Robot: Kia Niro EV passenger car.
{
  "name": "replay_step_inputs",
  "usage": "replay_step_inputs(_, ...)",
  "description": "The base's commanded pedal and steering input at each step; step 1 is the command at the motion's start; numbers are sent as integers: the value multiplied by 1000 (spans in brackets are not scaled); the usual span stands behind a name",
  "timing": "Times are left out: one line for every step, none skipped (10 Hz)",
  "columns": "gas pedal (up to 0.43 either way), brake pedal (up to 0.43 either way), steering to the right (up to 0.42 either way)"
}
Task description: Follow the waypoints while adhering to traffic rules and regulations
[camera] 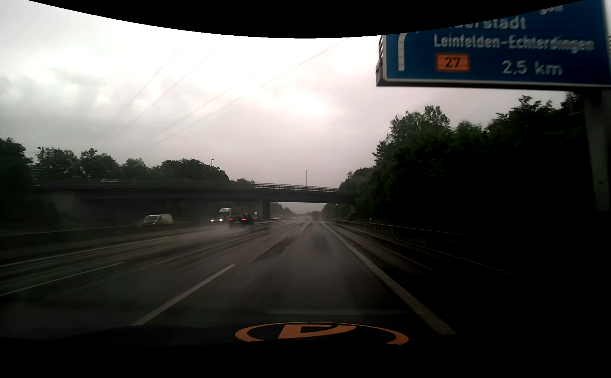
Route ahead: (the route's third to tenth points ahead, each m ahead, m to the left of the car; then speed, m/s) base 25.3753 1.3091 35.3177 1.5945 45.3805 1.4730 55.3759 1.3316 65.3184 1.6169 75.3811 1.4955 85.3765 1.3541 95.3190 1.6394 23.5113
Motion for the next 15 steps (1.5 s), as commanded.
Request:
replay_step_inputs(98, 0, -1)
replay_step_inputs(98, 0, -1)
replay_step_inputs(98, 0, -1)
replay_step_inputs(98, 0, -2)
replay_step_inputs(98, 0, -1)
replay_step_inputs(98, 0, -1)
replay_step_inputs(98, 0, -1)
replay_step_inputs(98, 0, -1)
replay_step_inputs(110, 0, -1)
replay_step_inputs(118, 0, -1)
replay_step_inputs(118, 0, -1)
replay_step_inputs(118, 0, -1)
replay_step_inputs(118, 0, -1)
replay_step_inputs(118, 0, -1)
replay_step_inputs(118, 0, -1)
